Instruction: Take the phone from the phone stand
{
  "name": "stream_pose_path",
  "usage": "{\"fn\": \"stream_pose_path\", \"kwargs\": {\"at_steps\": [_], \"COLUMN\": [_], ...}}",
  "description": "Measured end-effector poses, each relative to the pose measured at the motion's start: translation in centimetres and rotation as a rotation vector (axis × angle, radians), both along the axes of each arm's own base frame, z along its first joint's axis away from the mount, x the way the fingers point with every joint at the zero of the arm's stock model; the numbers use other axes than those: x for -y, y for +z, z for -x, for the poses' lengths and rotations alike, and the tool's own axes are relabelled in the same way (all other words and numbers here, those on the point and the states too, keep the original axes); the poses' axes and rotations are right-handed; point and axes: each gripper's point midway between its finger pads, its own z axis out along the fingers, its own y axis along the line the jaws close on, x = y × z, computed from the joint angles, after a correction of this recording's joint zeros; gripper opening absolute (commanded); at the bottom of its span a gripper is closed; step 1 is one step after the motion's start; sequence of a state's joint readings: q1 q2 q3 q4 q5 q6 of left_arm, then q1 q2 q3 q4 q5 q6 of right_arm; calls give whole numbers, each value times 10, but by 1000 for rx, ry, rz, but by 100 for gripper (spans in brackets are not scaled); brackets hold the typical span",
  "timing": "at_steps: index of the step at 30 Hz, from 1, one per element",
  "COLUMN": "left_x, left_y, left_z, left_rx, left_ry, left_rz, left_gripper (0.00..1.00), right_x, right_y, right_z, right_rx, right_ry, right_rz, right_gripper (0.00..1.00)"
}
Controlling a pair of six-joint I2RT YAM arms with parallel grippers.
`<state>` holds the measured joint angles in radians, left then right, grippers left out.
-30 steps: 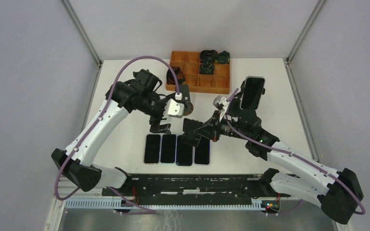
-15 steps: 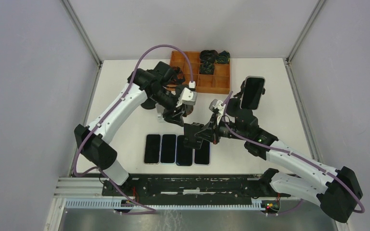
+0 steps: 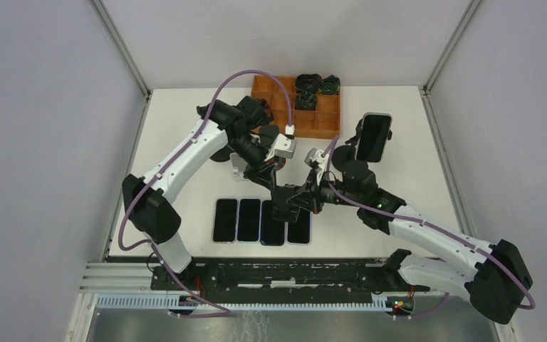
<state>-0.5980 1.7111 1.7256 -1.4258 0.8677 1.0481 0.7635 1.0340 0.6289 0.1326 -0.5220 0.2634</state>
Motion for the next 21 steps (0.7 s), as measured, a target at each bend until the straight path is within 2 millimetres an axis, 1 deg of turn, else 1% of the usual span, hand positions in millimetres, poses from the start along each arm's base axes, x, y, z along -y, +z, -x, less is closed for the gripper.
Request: {"fn": "stream_pose_path", "kwargs": {"at_steps": [2, 4, 6, 8, 9, 11, 12, 13, 15, 17, 18, 20, 21], "left_x": [0, -1, -1, 0, 0, 1, 1, 2, 4, 5, 6, 8, 9], "left_y": [-1, -1, -2, -5, -7, -11, -13, -15, -19, -25, -28, -33, -35], "left_z": [0, 1, 0, 0, -1, -1, -1, -1, -1, -2, -2, -3, -5], "left_rx": [-3, -1, -1, -5, -10, -24, -29, -32, -43, -57, -66, -78, -78], "left_ry": [-3, -8, -11, -16, -18, -20, -23, -28, -33, -37, -39, -42, -47], "left_rz": [-3, -3, -4, -7, -11, -18, -22, -25, -33, -45, -51, -59, -60], "left_gripper": [24, 17, 11, 10, 12, 32, 38, 40, 40, 36, 31, 12, 4], "right_x": [0, 0, 0, 0, 0, 1, 2, 3, 4, 4, 4, 4, 5], "right_y": [-1, -1, -2, -3, -4, -7, -8, -10, -11, -10, -7, -4, -4], "right_z": [0, 0, 0, 0, 0, 0, -1, -1, -3, -5, -7, -10, -11], "right_rx": [-2, -2, -1, -4, -8, -13, -17, -20, -20, -10, 0, 16, 17], "right_ry": [1, 2, 3, 2, 1, 0, -3, -5, -11, -15, -17, -23, -26], "right_rz": [2, 3, 4, 8, 12, 22, 26, 31, 36, 32, 24, 14, 14], "right_gripper": [0, 0, 0, 0, 0, 0, 0, 0, 0, 0, 0, 0, 0]}}
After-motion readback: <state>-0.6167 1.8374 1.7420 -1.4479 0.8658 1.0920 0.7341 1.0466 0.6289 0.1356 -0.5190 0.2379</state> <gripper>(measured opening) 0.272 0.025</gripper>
